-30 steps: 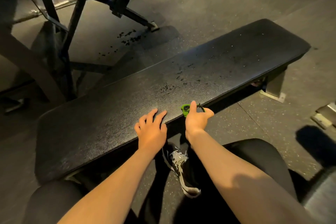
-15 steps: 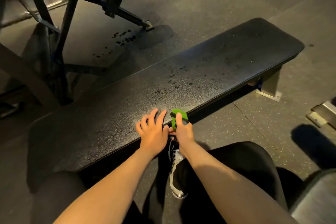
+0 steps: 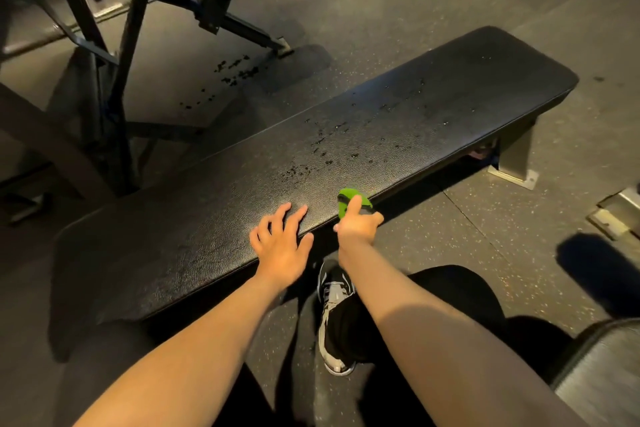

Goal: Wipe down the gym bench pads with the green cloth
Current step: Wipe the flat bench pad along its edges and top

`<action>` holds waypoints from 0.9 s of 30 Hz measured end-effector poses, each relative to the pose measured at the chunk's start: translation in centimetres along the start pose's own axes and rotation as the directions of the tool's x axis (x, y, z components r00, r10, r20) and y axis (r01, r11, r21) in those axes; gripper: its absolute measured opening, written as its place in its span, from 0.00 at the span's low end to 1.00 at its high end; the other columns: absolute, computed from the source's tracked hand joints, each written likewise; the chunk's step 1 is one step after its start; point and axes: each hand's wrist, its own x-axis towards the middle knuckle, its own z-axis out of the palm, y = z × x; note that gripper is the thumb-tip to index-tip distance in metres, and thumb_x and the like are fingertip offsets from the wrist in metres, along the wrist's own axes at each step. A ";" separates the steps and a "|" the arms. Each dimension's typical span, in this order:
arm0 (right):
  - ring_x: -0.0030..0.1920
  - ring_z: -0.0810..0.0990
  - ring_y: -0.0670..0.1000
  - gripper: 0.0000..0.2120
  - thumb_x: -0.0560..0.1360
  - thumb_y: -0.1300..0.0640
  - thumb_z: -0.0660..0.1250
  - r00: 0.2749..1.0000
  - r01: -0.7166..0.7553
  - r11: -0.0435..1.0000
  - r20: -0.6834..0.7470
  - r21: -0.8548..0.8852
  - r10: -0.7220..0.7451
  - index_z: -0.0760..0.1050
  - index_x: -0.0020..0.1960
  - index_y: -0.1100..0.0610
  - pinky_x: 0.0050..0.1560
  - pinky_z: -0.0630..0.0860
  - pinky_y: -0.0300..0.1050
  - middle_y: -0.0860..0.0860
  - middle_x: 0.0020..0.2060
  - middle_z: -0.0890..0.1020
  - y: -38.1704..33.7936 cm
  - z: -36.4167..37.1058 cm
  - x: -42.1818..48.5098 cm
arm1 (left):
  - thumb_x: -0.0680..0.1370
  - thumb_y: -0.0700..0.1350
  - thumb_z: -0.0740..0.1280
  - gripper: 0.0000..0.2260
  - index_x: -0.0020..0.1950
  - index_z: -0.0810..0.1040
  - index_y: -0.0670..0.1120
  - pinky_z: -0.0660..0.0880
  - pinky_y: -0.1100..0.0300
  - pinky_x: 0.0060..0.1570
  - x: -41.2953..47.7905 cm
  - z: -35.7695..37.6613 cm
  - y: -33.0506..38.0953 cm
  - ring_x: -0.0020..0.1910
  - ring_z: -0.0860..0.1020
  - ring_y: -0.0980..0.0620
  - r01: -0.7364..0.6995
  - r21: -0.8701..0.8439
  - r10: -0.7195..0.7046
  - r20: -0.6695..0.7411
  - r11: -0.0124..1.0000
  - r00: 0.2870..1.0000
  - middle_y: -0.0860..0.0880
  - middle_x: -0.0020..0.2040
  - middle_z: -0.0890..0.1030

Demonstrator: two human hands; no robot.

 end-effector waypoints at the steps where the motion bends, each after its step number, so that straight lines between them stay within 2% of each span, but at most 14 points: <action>1: 0.46 0.82 0.61 0.26 0.80 0.39 0.58 0.999 -0.031 0.998 0.038 -0.047 0.033 0.60 0.63 0.60 0.44 0.78 0.50 0.63 0.54 0.80 0.8 0.4 -0.7 | 0.82 0.57 0.60 0.24 0.78 0.60 0.62 0.43 0.49 0.72 0.0 0.0 -0.1 0.75 0.50 0.47 0.005 -0.003 -0.005 0.002 1.000 1.000 0.54 0.80 0.54; 3: 0.42 0.82 0.58 0.24 0.80 0.39 0.60 0.993 -0.030 0.995 0.107 -0.095 0.040 0.61 0.62 0.59 0.42 0.79 0.50 0.61 0.51 0.81 1.9 1.0 -1.4 | 0.82 0.57 0.60 0.24 0.78 0.59 0.62 0.44 0.50 0.71 0.1 -0.1 0.1 0.74 0.50 0.48 -0.014 0.001 0.014 0.002 1.000 1.000 0.54 0.80 0.54; 5: 0.49 0.81 0.59 0.22 0.79 0.42 0.63 0.994 0.019 0.994 0.113 -0.106 -0.007 0.62 0.60 0.57 0.52 0.78 0.54 0.59 0.53 0.80 2.3 1.1 -2.1 | 0.82 0.57 0.60 0.24 0.78 0.59 0.62 0.44 0.50 0.71 0.1 -0.4 0.0 0.75 0.51 0.46 -0.025 -0.004 0.025 0.016 1.000 1.000 0.54 0.80 0.54; 6: 0.50 0.80 0.58 0.19 0.79 0.44 0.64 0.993 0.041 0.994 0.115 -0.103 -0.029 0.63 0.59 0.56 0.52 0.77 0.52 0.57 0.52 0.79 2.4 0.9 -2.6 | 0.82 0.56 0.61 0.24 0.78 0.60 0.62 0.44 0.50 0.72 0.3 -0.5 -0.1 0.76 0.51 0.45 -0.015 -0.030 0.016 0.030 0.999 0.999 0.55 0.80 0.54; 9: 0.45 0.78 0.54 0.16 0.79 0.43 0.64 0.965 0.224 0.965 0.173 -0.137 -0.199 0.65 0.58 0.51 0.41 0.73 0.44 0.53 0.49 0.79 2.1 0.7 -4.8 | 0.81 0.53 0.62 0.21 0.74 0.63 0.64 0.51 0.48 0.72 0.7 -1.0 -0.6 0.75 0.57 0.46 -0.021 -0.040 0.024 0.081 0.999 0.996 0.56 0.76 0.62; 10: 0.45 0.78 0.52 0.15 0.79 0.42 0.64 0.934 0.324 0.933 0.211 -0.158 -0.289 0.65 0.58 0.48 0.40 0.72 0.44 0.52 0.49 0.79 1.6 0.9 -5.6 | 0.81 0.53 0.61 0.17 0.68 0.66 0.66 0.61 0.49 0.67 0.8 -1.2 -0.7 0.71 0.65 0.46 -0.055 -0.027 0.057 0.071 0.998 0.996 0.57 0.70 0.70; 11: 0.48 0.77 0.52 0.14 0.78 0.41 0.65 0.892 0.426 0.889 0.246 -0.170 -0.380 0.66 0.58 0.46 0.42 0.73 0.45 0.51 0.51 0.79 1.0 1.2 -6.1 | 0.80 0.52 0.61 0.10 0.59 0.68 0.67 0.68 0.53 0.56 0.9 -1.5 -0.9 0.62 0.73 0.50 -0.060 -0.041 0.062 0.050 0.997 0.997 0.59 0.58 0.76; 13: 0.58 0.73 0.52 0.16 0.77 0.40 0.65 0.819 0.560 0.795 0.296 -0.232 -0.491 0.67 0.60 0.44 0.53 0.74 0.51 0.50 0.58 0.75 -0.2 2.3 -6.6 | 0.80 0.48 0.62 0.09 0.46 0.69 0.63 0.66 0.64 0.40 1.1 -2.2 -1.4 0.44 0.75 0.59 -0.060 -0.115 0.066 0.041 0.991 0.997 0.60 0.42 0.75; 16: 0.62 0.65 0.53 0.17 0.78 0.42 0.66 0.829 0.550 0.751 0.349 -0.365 -0.437 0.70 0.62 0.49 0.59 0.73 0.53 0.52 0.61 0.65 -1.6 3.6 -7.2 | 0.80 0.47 0.64 0.05 0.48 0.75 0.58 0.68 0.69 0.36 0.8 -3.8 -1.6 0.41 0.77 0.59 -0.010 -0.136 0.011 0.011 0.991 1.000 0.58 0.42 0.78; 18: 0.58 0.70 0.53 0.11 0.79 0.49 0.65 0.831 0.536 0.760 0.391 -0.368 -0.396 0.71 0.59 0.52 0.56 0.74 0.53 0.51 0.60 0.65 -1.2 4.5 -7.6 | 0.79 0.47 0.65 0.03 0.47 0.77 0.54 0.69 0.69 0.34 1.0 -4.6 -2.5 0.40 0.78 0.58 0.082 -0.199 -0.089 -0.028 0.977 0.996 0.55 0.41 0.80; 19: 0.53 0.73 0.52 0.08 0.80 0.52 0.63 0.825 0.545 0.750 0.397 -0.374 -0.402 0.70 0.57 0.52 0.53 0.73 0.52 0.51 0.60 0.67 -0.9 4.6 -7.7 | 0.79 0.49 0.65 0.03 0.49 0.78 0.53 0.73 0.68 0.40 1.0 -4.7 -3.0 0.44 0.79 0.58 0.121 -0.230 -0.130 -0.023 0.966 0.991 0.53 0.44 0.82; 21: 0.51 0.73 0.52 0.08 0.79 0.56 0.61 0.759 0.648 0.615 0.450 -0.450 -0.471 0.69 0.58 0.53 0.54 0.70 0.52 0.52 0.60 0.69 -0.4 4.7 -8.1 | 0.77 0.54 0.64 0.15 0.61 0.76 0.48 0.77 0.52 0.57 1.2 -4.5 -4.8 0.58 0.79 0.48 0.193 -0.248 -0.204 -0.018 0.949 0.979 0.47 0.56 0.81; 23: 0.60 0.69 0.57 0.14 0.77 0.58 0.65 0.635 0.772 0.426 0.611 -0.472 -0.473 0.70 0.61 0.54 0.60 0.70 0.52 0.54 0.62 0.68 -0.1 4.7 -8.2 | 0.75 0.55 0.63 0.23 0.64 0.72 0.42 0.74 0.38 0.59 1.7 -3.1 -7.3 0.61 0.76 0.36 0.229 -0.233 -0.236 -0.002 0.945 0.972 0.39 0.59 0.79; 27: 0.62 0.66 0.60 0.18 0.74 0.59 0.69 0.414 0.893 0.023 0.801 -0.449 -0.432 0.71 0.63 0.53 0.59 0.71 0.52 0.55 0.63 0.67 0.4 4.3 -6.2 | 0.80 0.44 0.65 0.22 0.74 0.69 0.45 0.67 0.44 0.70 -1.1 -4.6 -5.4 0.71 0.70 0.41 0.160 -0.157 -0.162 -0.001 0.975 0.987 0.45 0.71 0.72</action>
